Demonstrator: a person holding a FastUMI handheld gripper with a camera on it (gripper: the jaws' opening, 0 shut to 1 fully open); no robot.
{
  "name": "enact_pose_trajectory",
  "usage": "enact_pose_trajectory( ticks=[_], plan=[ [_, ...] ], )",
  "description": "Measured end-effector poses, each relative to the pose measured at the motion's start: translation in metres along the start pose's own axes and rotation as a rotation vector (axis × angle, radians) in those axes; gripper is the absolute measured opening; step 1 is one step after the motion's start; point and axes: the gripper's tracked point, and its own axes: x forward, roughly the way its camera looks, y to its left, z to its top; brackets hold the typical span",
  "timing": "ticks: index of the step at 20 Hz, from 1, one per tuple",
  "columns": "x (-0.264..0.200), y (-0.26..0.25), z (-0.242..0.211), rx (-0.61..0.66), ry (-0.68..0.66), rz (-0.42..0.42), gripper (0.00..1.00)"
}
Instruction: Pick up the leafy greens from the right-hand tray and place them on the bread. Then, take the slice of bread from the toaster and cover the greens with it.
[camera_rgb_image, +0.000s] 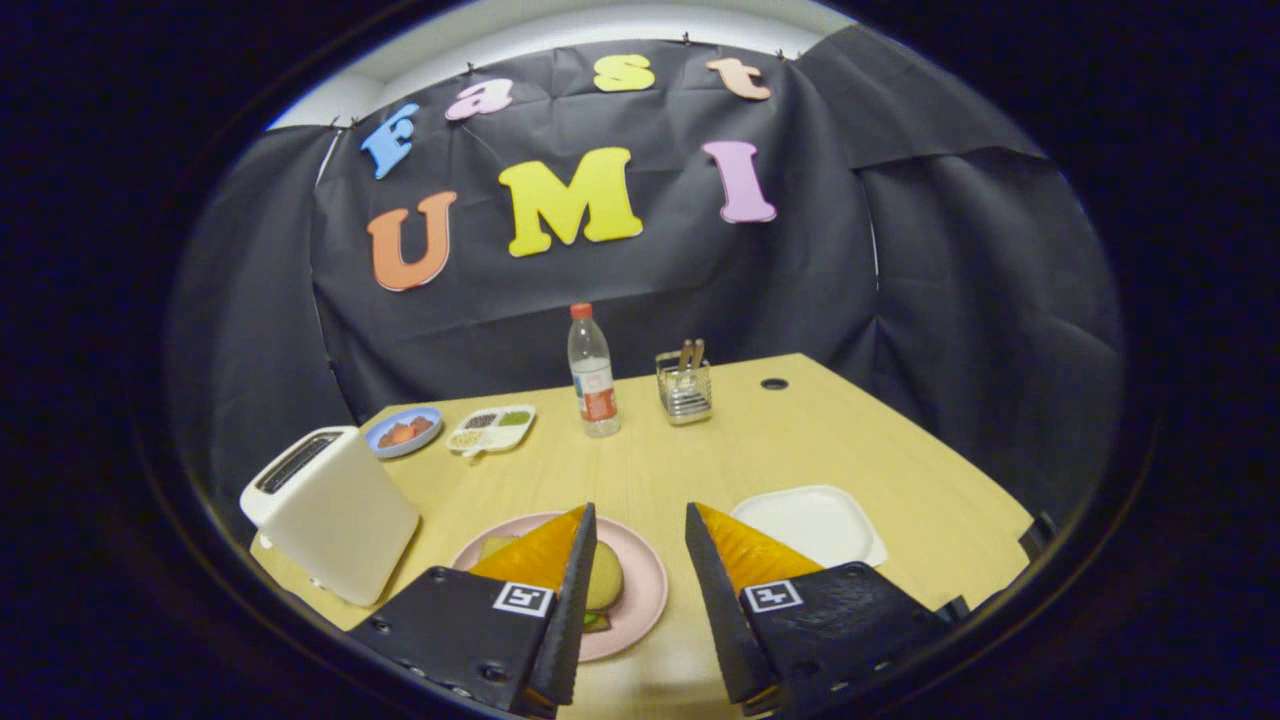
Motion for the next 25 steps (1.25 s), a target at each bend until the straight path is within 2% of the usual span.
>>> enact_pose_trajectory(
  ticks=[7, 11, 12, 15, 17, 25],
  plan=[
    [-0.088, 0.007, 0.054, -0.085, -0.215, -0.002, 0.61],
    [-0.124, 0.005, 0.072, -0.135, -0.3, -0.032, 0.72],
    [-0.13, 0.006, 0.075, -0.147, -0.317, -0.038, 0.8],
    [-0.141, -0.002, 0.081, -0.176, -0.355, -0.086, 0.89],
    [-0.147, 0.002, 0.08, -0.17, -0.359, -0.083, 0.95],
    [-0.152, 0.004, 0.071, -0.177, -0.351, -0.047, 0.95]
  ],
)
